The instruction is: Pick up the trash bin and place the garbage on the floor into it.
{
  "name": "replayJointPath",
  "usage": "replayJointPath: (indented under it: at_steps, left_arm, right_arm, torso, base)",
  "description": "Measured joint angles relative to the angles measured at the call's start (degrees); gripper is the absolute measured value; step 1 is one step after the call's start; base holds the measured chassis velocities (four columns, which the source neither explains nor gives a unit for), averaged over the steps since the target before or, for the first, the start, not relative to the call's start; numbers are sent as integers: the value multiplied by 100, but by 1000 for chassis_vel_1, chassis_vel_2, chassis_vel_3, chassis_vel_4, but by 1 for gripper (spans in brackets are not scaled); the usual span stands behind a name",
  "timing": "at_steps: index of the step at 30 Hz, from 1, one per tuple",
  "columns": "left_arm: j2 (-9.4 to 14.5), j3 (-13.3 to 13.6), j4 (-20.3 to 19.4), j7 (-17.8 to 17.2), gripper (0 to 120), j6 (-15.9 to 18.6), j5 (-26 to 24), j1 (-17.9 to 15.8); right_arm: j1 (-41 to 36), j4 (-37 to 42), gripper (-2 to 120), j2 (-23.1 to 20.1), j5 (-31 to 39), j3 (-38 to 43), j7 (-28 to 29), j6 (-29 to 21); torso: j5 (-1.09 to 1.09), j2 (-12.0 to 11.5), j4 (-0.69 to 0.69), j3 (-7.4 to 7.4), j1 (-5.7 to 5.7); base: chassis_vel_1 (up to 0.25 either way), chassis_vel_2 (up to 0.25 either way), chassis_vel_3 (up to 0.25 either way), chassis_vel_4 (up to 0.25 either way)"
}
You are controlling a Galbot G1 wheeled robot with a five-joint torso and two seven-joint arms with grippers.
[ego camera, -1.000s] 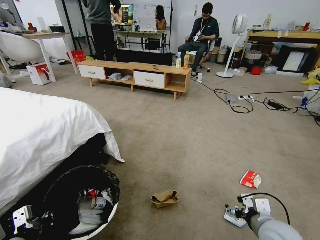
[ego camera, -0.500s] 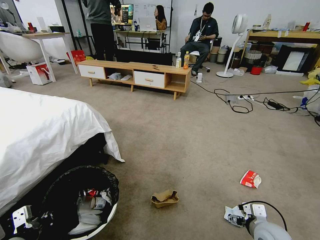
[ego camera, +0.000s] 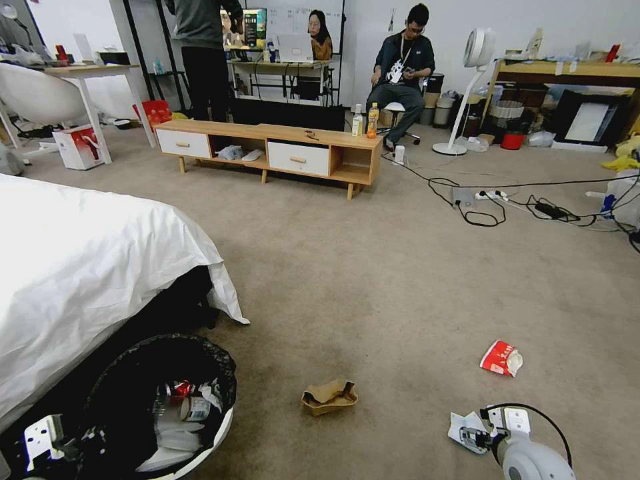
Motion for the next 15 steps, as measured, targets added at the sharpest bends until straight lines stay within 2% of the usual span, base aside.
replayJointPath:
  at_steps: [15]
  left_arm:
    - [-19, -6, 51, -7, 1, 0, 14, -6]
  right_arm:
    - [412, -885, 96, 158, -432, -286, -417, 401]
  torso:
    - [0, 0, -1, 0, 0]
  base:
    - [0, 0, 0, 0]
